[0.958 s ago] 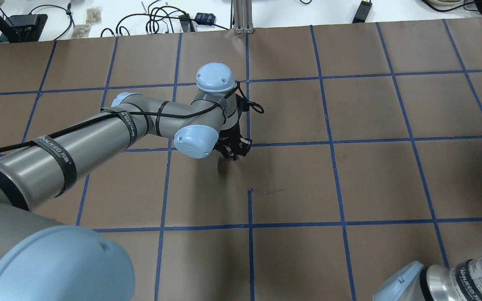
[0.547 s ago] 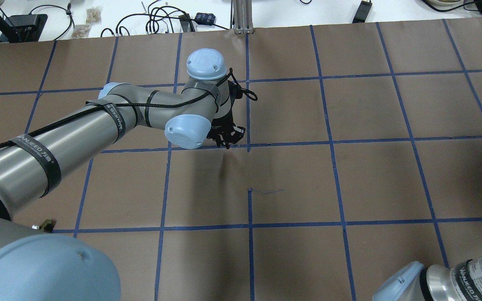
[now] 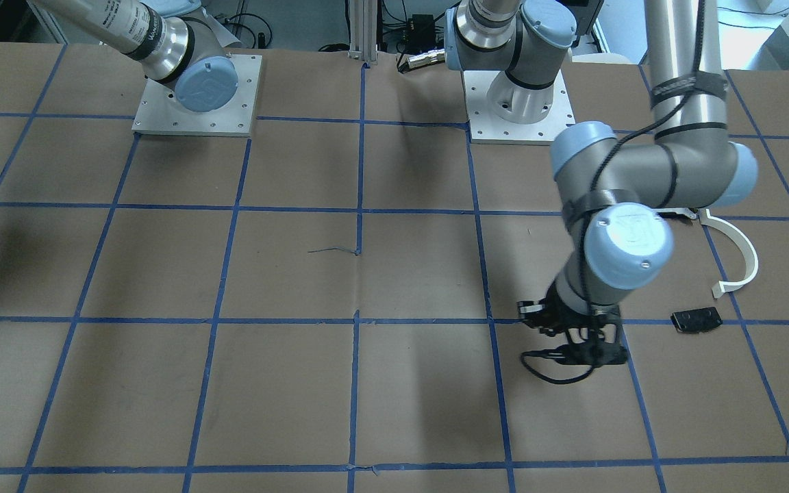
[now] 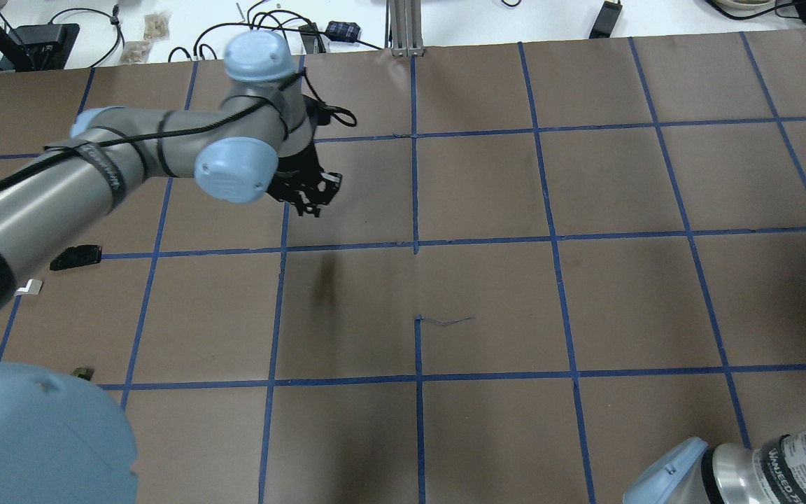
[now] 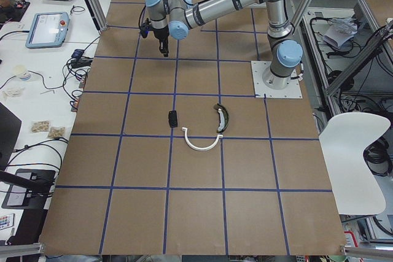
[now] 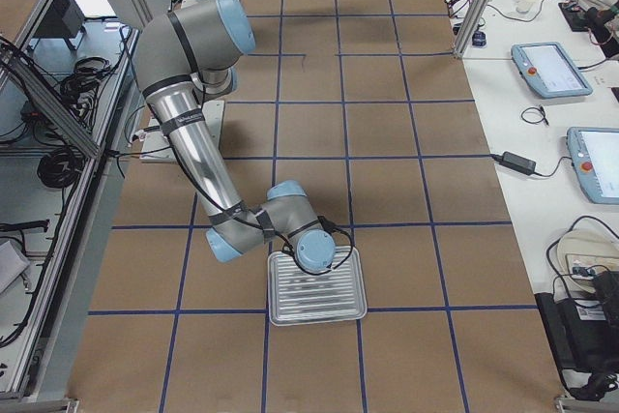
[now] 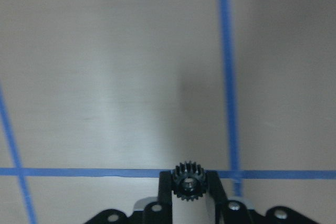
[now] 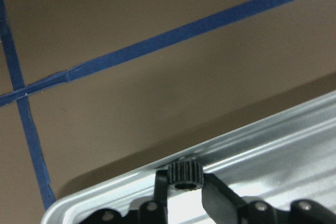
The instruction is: Place bearing gear from tray to pile
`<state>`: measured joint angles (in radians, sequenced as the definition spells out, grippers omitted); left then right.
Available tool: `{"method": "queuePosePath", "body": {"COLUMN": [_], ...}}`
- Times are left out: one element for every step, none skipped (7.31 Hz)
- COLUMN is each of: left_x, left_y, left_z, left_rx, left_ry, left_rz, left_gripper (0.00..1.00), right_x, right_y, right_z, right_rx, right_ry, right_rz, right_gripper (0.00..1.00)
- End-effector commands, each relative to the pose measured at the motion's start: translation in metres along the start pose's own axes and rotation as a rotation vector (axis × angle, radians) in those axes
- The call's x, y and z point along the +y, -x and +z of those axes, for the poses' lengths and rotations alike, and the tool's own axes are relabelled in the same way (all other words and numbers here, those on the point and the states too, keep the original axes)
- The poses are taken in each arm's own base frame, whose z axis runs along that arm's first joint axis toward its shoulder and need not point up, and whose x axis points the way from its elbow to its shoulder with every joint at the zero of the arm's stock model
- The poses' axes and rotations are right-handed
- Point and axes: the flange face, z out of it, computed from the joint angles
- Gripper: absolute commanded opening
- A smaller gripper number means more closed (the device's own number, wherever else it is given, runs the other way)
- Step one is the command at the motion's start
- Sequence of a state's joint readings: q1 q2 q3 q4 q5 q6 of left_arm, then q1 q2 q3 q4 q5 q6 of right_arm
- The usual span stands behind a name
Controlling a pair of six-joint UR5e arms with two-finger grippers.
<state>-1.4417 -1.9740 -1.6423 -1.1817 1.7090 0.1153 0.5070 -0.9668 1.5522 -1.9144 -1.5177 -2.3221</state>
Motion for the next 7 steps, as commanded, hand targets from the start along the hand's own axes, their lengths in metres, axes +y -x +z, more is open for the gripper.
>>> {"method": "queuePosePath", "body": {"left_x": [0.022, 0.045, 0.067, 0.088, 0.105, 0.123, 0.130], "left_y": [0.146, 0.189, 0.244, 0.277, 0.298, 0.326, 0.339], "left_z": [0.028, 0.057, 0.073, 0.084, 0.096, 0.104, 0.119], "left_rx": [-0.006, 0.031, 0.051, 0.064, 0.068, 0.061, 0.086], "left_ry": [0.069, 0.117, 0.125, 0.147, 0.178, 0.204, 0.224], "left_rz": [-0.068, -0.028, -0.047, -0.106, -0.095, -0.128, -0.126], "left_gripper": [0.00, 0.00, 0.00, 0.00, 0.00, 0.00, 0.00], "right_x": [-0.003, -0.015, -0.038, -0.079, -0.132, -0.197, -0.261], "right_y": [-0.001, 0.007, 0.016, 0.018, 0.018, 0.026, 0.037], "right_z": [-0.016, -0.045, -0.078, -0.110, -0.137, -0.162, -0.176], "right_rx": [0.016, 0.043, 0.061, 0.082, 0.117, 0.147, 0.165], "right_ry": [0.022, 0.045, 0.055, 0.077, 0.103, 0.135, 0.146], "right_rz": [-0.001, 0.049, 0.097, 0.133, 0.179, 0.224, 0.275], "right_gripper": [0.13, 0.13, 0.13, 0.13, 0.13, 0.13, 0.13]}}
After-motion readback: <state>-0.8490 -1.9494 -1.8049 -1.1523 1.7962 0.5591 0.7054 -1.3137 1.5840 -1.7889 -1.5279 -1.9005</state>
